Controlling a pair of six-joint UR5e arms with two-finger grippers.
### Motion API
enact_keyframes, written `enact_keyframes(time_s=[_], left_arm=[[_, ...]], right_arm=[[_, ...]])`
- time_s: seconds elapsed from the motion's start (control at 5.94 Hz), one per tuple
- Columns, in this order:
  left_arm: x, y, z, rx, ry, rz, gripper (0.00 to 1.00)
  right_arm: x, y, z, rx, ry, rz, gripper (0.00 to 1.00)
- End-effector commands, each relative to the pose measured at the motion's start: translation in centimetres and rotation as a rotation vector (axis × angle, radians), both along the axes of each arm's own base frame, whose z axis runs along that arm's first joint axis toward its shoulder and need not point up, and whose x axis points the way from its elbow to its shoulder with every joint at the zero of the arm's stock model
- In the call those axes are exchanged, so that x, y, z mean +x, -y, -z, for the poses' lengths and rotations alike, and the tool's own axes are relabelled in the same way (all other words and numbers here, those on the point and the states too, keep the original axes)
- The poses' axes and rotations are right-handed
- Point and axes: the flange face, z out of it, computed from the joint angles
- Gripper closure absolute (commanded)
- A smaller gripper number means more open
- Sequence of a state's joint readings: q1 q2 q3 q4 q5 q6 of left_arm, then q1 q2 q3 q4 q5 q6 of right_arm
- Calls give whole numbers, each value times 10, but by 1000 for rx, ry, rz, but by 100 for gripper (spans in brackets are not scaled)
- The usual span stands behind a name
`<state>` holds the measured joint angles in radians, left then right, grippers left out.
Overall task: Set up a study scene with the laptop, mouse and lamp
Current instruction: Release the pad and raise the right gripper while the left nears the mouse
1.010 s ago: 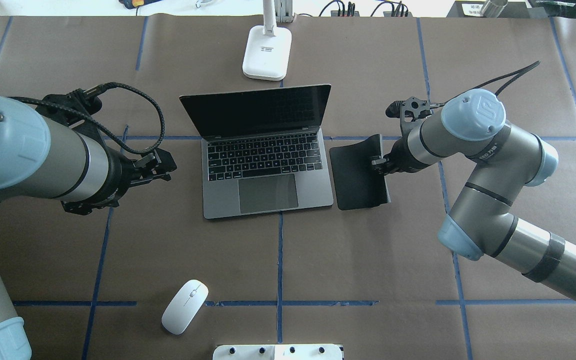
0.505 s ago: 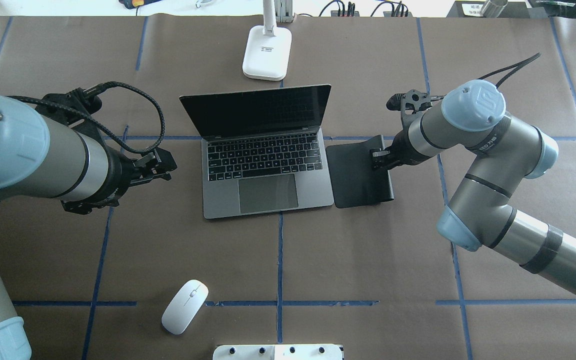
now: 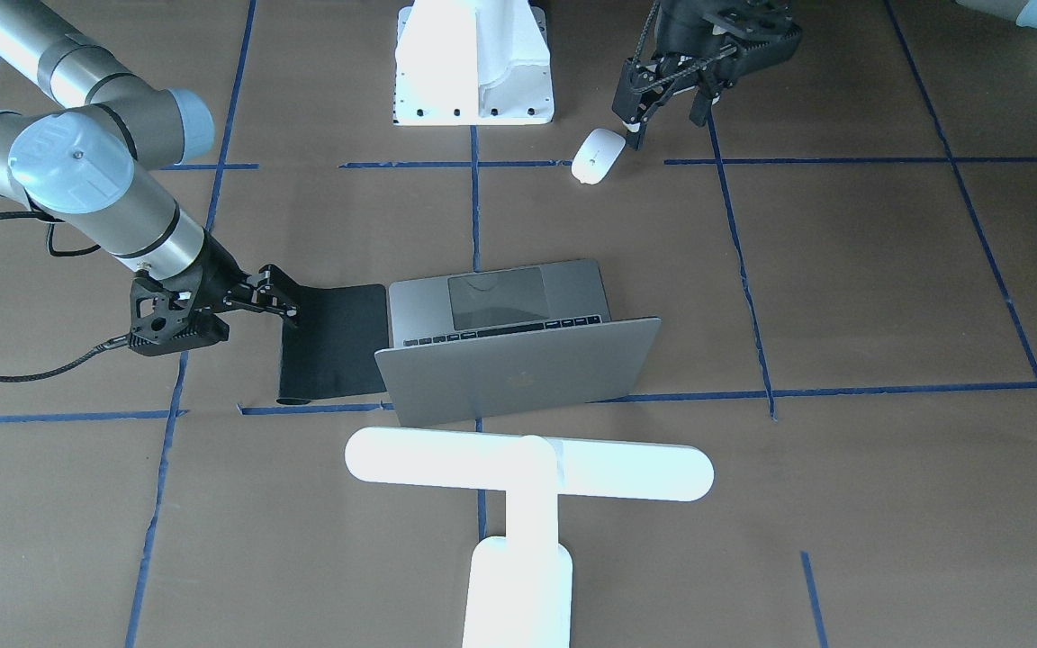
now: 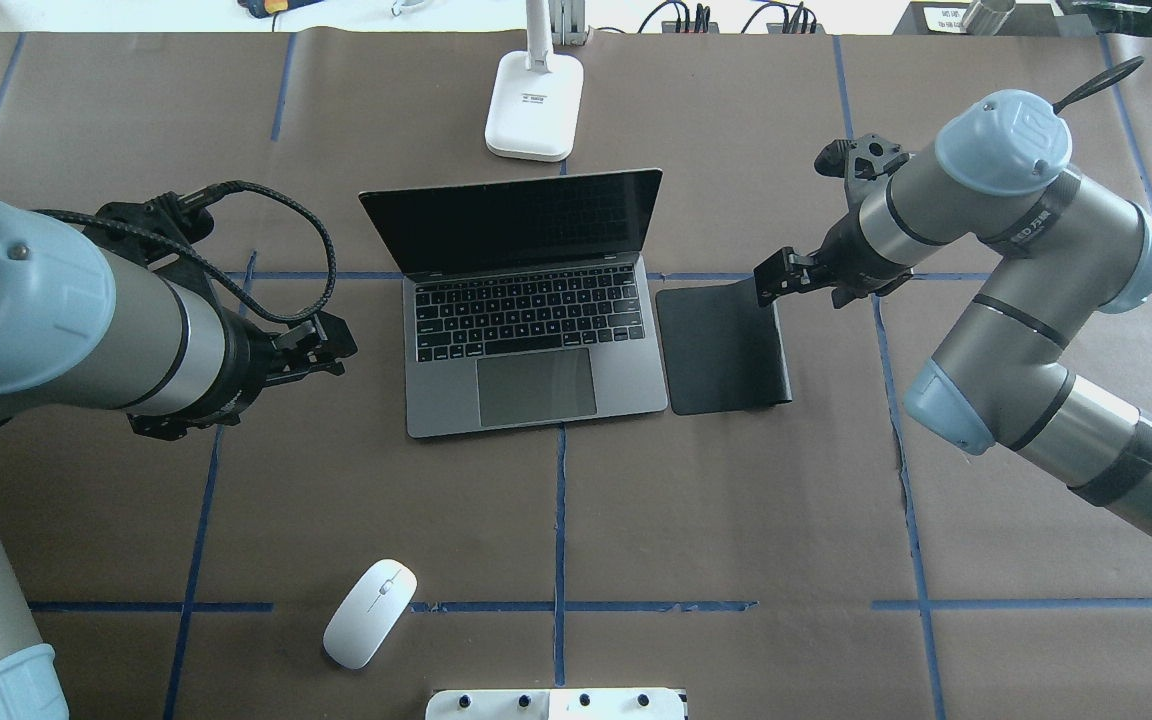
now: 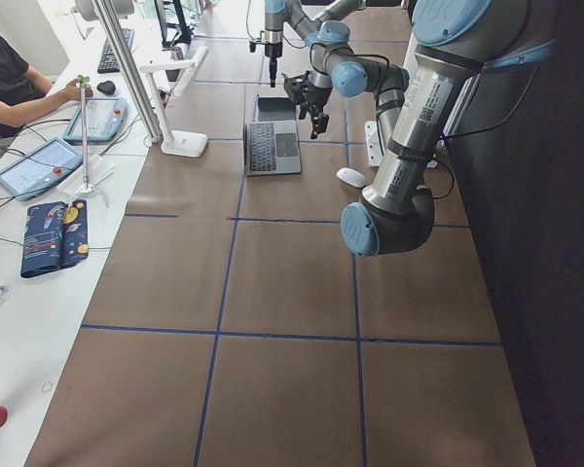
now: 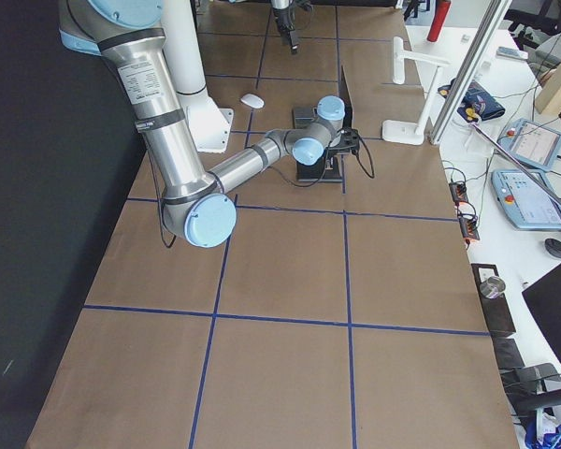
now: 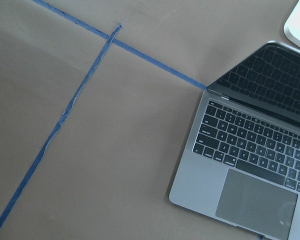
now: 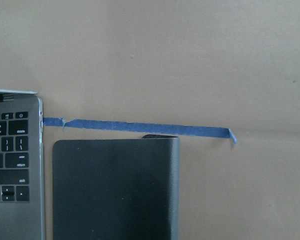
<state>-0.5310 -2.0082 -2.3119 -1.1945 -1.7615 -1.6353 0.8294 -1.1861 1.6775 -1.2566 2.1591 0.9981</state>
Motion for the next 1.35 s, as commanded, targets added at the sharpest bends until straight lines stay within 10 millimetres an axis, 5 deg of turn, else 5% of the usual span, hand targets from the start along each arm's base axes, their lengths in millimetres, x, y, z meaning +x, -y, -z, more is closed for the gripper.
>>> enact_keyframes(time_s=[0.0, 0.34, 0.84, 1.18], left_arm=[[22, -27, -17, 40, 42, -133, 0], [48, -74, -61, 114, 14, -297, 0], [111, -97, -99, 182, -89, -394, 0], [127, -103, -111, 249, -93, -493, 0]], right_arm=[[47, 5, 17, -76, -72, -54, 0], [116, 16, 13, 12, -165, 3, 0], [226, 11, -55, 108, -261, 101, 0], [243, 12, -61, 109, -270, 93, 0]])
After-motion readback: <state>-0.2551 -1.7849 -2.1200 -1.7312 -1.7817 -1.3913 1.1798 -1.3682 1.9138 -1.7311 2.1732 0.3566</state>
